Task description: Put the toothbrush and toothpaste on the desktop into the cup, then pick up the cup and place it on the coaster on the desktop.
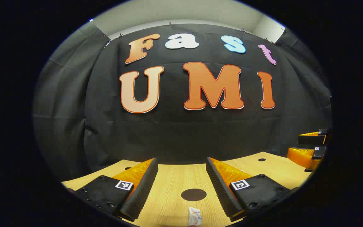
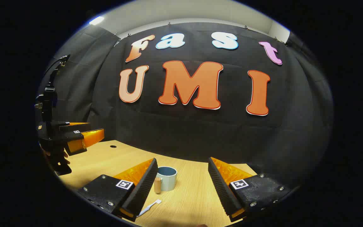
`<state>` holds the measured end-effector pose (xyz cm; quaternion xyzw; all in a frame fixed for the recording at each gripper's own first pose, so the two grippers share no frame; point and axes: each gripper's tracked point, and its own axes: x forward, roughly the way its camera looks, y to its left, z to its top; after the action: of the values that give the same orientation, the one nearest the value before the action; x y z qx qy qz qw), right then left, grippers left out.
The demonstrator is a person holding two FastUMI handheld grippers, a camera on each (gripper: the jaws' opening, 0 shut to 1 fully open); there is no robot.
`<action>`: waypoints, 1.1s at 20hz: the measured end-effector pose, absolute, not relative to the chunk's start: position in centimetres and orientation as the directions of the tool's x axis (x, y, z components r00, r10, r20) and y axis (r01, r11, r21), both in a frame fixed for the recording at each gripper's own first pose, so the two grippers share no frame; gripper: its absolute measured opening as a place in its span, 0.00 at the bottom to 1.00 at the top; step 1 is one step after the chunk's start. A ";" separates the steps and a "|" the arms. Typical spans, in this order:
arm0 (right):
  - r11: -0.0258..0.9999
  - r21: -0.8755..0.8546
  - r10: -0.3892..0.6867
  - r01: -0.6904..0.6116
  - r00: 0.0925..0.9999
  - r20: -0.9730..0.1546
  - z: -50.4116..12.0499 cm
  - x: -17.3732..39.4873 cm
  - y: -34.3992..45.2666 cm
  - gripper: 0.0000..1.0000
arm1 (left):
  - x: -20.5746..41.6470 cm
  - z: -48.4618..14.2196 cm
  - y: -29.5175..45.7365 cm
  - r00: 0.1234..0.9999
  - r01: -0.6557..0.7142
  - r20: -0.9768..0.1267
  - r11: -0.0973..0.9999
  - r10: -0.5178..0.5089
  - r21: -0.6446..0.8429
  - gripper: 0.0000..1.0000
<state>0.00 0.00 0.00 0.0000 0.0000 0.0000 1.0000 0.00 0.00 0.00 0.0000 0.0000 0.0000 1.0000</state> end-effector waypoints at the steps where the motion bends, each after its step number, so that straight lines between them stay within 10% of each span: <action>1: 1.000 0.000 -0.001 0.001 1.000 0.000 0.1 0.1 0.0 0.96 | -0.1 0.3 -0.1 1.000 0.003 0.005 1.000 -0.003 -0.003 0.98; 22: 0.995 -0.006 0.098 -0.103 0.967 -0.235 -0.3 1.3 2.0 0.96 | 1.3 -4.2 -1.3 0.943 0.116 -0.317 0.993 -0.103 0.024 0.97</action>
<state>1.34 2.03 -0.30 -0.0093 0.1181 0.0507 0.9917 1.29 -1.26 -4.16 0.0210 0.1596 -0.0555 0.9854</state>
